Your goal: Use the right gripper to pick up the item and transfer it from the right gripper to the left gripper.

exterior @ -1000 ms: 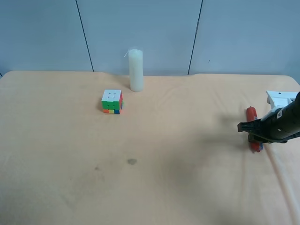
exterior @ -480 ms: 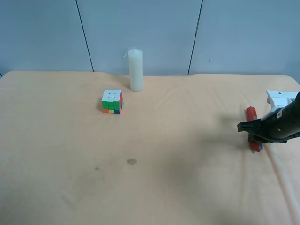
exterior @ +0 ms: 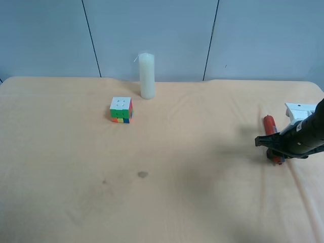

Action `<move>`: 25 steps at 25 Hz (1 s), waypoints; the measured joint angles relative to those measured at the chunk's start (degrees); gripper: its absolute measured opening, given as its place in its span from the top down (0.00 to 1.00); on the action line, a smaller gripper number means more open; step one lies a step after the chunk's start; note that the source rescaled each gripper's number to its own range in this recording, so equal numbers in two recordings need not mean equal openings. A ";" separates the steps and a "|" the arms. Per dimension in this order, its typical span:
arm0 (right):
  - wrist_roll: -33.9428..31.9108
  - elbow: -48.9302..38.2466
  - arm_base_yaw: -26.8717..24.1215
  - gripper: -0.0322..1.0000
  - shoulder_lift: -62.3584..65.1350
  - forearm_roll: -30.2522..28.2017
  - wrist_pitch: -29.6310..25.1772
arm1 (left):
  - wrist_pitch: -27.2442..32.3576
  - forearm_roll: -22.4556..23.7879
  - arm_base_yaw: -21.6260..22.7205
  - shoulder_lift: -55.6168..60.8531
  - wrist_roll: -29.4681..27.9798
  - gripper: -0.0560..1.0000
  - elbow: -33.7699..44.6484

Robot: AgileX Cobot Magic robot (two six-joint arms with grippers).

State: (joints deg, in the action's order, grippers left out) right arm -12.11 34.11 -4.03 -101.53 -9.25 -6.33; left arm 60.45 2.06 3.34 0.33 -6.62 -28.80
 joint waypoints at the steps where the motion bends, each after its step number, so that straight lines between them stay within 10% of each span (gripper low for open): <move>1: 0.00 0.00 0.00 0.88 0.00 0.00 0.06 | 0.00 0.00 0.00 0.00 0.00 0.00 0.00; 25: 0.53 -0.16 6.70 0.96 21.60 -0.06 -4.10 | 0.00 0.00 0.00 0.00 0.00 0.00 0.00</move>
State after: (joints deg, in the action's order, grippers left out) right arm -11.58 33.95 2.67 -79.93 -9.31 -10.42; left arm 60.45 2.06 3.34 0.33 -6.62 -28.80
